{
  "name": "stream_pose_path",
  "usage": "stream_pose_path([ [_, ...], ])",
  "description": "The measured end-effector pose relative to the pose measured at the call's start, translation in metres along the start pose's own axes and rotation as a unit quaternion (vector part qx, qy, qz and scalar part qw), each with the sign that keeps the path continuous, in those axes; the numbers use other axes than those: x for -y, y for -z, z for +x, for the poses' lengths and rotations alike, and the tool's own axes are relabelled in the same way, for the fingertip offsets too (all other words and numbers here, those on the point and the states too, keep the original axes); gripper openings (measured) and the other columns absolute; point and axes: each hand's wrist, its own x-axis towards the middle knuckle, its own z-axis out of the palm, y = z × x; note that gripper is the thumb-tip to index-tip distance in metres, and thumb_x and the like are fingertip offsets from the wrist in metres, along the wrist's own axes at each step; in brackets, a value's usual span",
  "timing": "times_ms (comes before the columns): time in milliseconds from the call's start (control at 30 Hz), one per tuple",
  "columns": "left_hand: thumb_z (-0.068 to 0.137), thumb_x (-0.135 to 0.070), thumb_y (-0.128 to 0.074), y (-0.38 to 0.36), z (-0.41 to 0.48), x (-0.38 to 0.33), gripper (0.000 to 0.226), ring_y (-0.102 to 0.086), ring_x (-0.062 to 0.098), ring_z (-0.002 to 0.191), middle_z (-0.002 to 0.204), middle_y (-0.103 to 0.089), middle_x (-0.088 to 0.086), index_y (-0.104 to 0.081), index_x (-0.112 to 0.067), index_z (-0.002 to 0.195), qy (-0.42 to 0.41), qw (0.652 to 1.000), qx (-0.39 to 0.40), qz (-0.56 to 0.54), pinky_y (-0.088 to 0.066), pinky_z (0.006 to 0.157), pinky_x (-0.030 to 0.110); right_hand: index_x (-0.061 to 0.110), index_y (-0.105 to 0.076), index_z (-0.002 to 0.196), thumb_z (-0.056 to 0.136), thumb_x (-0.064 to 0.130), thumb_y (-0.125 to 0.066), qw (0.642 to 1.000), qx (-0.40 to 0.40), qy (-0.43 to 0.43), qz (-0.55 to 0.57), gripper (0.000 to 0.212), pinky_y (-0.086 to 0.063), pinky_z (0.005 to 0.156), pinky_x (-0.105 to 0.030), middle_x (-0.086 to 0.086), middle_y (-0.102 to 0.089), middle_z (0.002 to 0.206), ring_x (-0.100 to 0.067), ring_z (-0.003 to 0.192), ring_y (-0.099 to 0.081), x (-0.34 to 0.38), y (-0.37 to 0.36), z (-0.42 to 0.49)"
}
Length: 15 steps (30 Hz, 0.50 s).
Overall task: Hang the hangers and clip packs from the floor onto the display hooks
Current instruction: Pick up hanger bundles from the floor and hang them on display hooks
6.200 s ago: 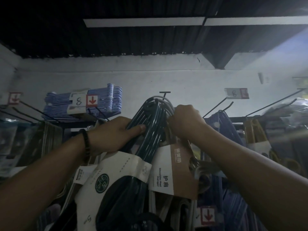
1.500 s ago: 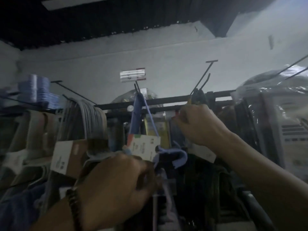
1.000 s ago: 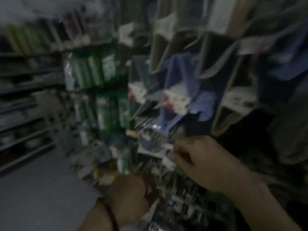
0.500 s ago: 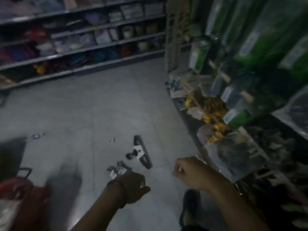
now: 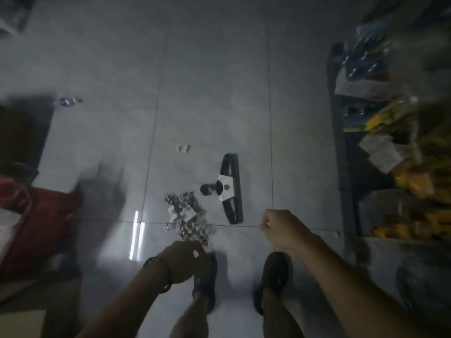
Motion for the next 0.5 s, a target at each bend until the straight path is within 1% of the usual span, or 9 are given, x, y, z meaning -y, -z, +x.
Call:
stream_pose_path([
  [33,0.107,-0.037,-0.049,-0.004,0.035,0.007,0.029,-0.064,0.011,0.108,0.131,-0.068,-0.002,-0.065,-0.027,0.129,0.003,1.000,0.015,-0.011,-0.044,0.073,0.010,0.015,-0.063,0.112,0.106,0.038,-0.050,1.000,0.011,-0.005,-0.006,0.027,-0.058,0.086,-0.040,-0.005,-0.066,0.108,-0.020,0.092,-0.065,-0.008,-0.006,0.036],
  [67,0.107,-0.034,-0.051,-0.009,0.073,0.013,0.029,-0.062,0.009,0.107,0.132,-0.067,-0.002,-0.065,-0.024,0.130,0.006,0.999,0.024,-0.022,-0.044,0.072,0.007,0.014,-0.062,0.113,0.106,0.038,-0.049,1.000,0.017,-0.006,-0.013,0.028,-0.058,0.085,-0.039,-0.005,-0.066,0.108,-0.021,0.091,-0.065,-0.016,-0.014,0.072],
  [100,0.107,-0.033,-0.051,-0.015,0.113,0.019,0.031,-0.063,0.011,0.109,0.133,-0.067,0.000,-0.065,-0.020,0.132,0.008,0.999,0.024,-0.034,-0.048,0.079,0.008,0.013,-0.062,0.114,0.106,0.037,-0.048,1.000,0.019,-0.003,-0.020,0.029,-0.058,0.083,-0.037,-0.006,-0.066,0.108,-0.021,0.091,-0.065,-0.025,-0.026,0.108],
  [133,0.107,-0.032,-0.052,-0.024,0.151,0.024,0.033,-0.064,0.017,0.113,0.133,-0.067,0.005,-0.065,-0.015,0.132,0.025,0.998,0.025,-0.047,-0.052,0.089,0.017,0.012,-0.061,0.116,0.106,0.036,-0.048,0.999,0.025,-0.005,-0.027,0.030,-0.057,0.081,-0.035,-0.008,-0.066,0.108,-0.022,0.091,-0.064,-0.032,-0.040,0.140],
  [167,0.107,-0.031,-0.052,-0.032,0.193,0.030,0.035,-0.065,0.024,0.117,0.132,-0.068,0.010,-0.065,-0.011,0.132,0.043,0.997,0.020,-0.061,-0.052,0.098,0.028,0.011,-0.061,0.116,0.106,0.036,-0.048,0.999,0.028,-0.004,-0.031,0.030,-0.056,0.080,-0.035,-0.009,-0.066,0.108,-0.022,0.090,-0.064,-0.040,-0.056,0.173],
  [200,0.106,-0.030,-0.054,-0.041,0.234,0.034,0.035,-0.064,0.028,0.121,0.133,-0.067,0.013,-0.066,-0.010,0.131,0.056,0.996,0.014,-0.074,-0.051,0.102,0.033,0.010,-0.060,0.116,0.106,0.035,-0.049,0.999,0.030,-0.001,-0.034,0.029,-0.055,0.079,-0.035,-0.009,-0.066,0.107,-0.023,0.090,-0.064,-0.046,-0.072,0.203],
  [300,0.103,-0.037,-0.060,-0.083,0.349,0.051,0.039,-0.061,0.029,0.123,0.136,-0.063,0.013,-0.062,-0.013,0.134,0.084,0.988,-0.001,-0.128,-0.052,0.105,0.041,0.011,-0.058,0.108,0.106,0.033,-0.051,0.999,0.043,0.009,-0.022,0.023,-0.056,0.076,-0.037,-0.008,-0.064,0.100,-0.022,0.085,-0.064,-0.066,-0.129,0.290],
  [400,0.092,-0.047,-0.072,-0.108,0.417,0.047,0.069,-0.058,0.032,0.122,0.139,-0.055,0.016,-0.046,-0.010,0.145,0.150,0.963,-0.037,-0.220,-0.053,0.104,0.046,0.010,-0.058,0.105,0.106,0.029,-0.053,1.000,0.019,0.004,-0.013,0.019,-0.054,0.071,-0.037,-0.008,-0.063,0.097,-0.022,0.081,-0.062,-0.077,-0.158,0.327],
  [500,0.075,-0.051,-0.086,-0.138,0.499,0.044,0.095,-0.057,0.030,0.113,0.133,-0.051,0.014,-0.036,-0.007,0.144,0.217,0.919,-0.090,-0.316,-0.056,0.099,0.047,0.011,-0.058,0.120,0.106,0.028,-0.054,1.000,-0.018,-0.010,-0.004,0.022,-0.048,0.068,-0.033,-0.008,-0.062,0.106,-0.021,0.085,-0.059,-0.104,-0.190,0.371],
])
